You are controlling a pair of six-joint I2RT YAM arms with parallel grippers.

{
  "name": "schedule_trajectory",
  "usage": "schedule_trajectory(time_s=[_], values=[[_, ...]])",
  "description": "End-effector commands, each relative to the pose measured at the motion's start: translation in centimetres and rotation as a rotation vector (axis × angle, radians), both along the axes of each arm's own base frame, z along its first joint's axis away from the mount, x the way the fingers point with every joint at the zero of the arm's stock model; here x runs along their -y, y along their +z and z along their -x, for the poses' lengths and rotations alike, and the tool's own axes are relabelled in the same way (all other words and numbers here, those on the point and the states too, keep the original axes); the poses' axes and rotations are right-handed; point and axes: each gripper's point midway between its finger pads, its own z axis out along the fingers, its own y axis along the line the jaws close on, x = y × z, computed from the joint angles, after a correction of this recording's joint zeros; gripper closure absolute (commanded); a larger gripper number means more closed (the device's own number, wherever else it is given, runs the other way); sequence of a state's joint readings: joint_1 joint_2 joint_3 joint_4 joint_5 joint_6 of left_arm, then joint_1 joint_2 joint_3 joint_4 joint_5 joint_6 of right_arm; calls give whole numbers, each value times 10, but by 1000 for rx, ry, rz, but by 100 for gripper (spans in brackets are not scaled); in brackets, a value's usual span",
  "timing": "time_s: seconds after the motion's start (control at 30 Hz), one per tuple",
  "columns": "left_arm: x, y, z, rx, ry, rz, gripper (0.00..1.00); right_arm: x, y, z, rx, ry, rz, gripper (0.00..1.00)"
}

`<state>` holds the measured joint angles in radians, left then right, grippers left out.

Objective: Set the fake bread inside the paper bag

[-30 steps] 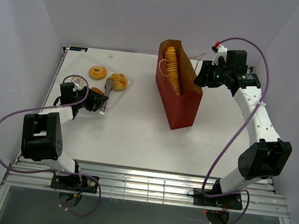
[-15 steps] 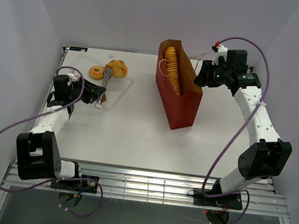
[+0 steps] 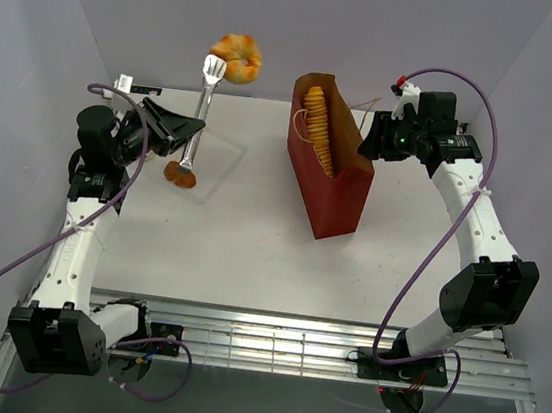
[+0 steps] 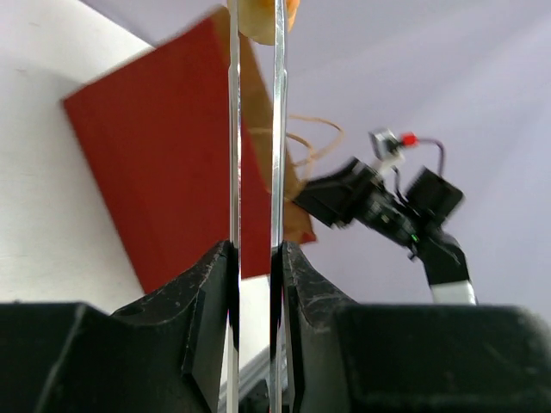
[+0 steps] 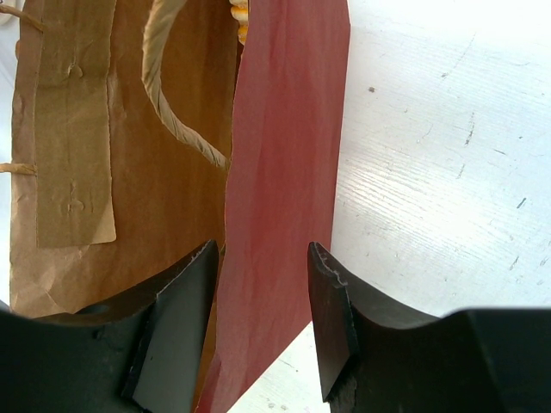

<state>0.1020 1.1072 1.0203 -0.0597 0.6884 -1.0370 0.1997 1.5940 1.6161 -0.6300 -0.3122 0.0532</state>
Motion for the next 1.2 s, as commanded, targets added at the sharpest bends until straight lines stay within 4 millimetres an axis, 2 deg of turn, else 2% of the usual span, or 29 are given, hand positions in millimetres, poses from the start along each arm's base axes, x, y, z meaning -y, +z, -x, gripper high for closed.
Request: schedule_trajectory(time_s=[0.0,0.07,0.1,0.13,0.17,0.23,0.3,0.4,0.53,0.63,0.7,0.9,1.0,1.17], values=[[44,57,31,144,-134,4,87,-2,25,-7,69,-3,-9,48],[56,68,38,164,-158,8,85,-2,26,-7,72,-4,-8,48],[69,76,44,181,-186,15,85,-2,26,-7,71,-5,-7,48],[75,80,48,190,-200,17,85,-1,27,-7,73,-8,-6,48],[90,81,55,192,-242,21,85,-1,27,-6,75,-9,-3,48],[102,87,59,203,-261,25,85,0,28,-6,76,-11,-4,48],[118,85,68,200,-303,29,84,0,28,-6,74,-15,-6,48],[132,78,74,184,-325,29,84,1,29,-5,75,-23,-7,48],[149,54,81,130,-359,21,82,2,31,-5,81,-34,-7,48],[159,35,89,84,-378,16,81,4,30,-6,79,-46,-3,48],[158,28,90,73,-375,11,80,5,30,-5,79,-49,-2,49],[160,7,93,25,-386,0,69,5,31,-5,83,-48,-1,49],[162,1,93,18,-389,-4,59,4,30,-5,79,-43,-7,49],[165,-3,90,14,-393,-14,52,4,28,-5,78,-42,-6,49]])
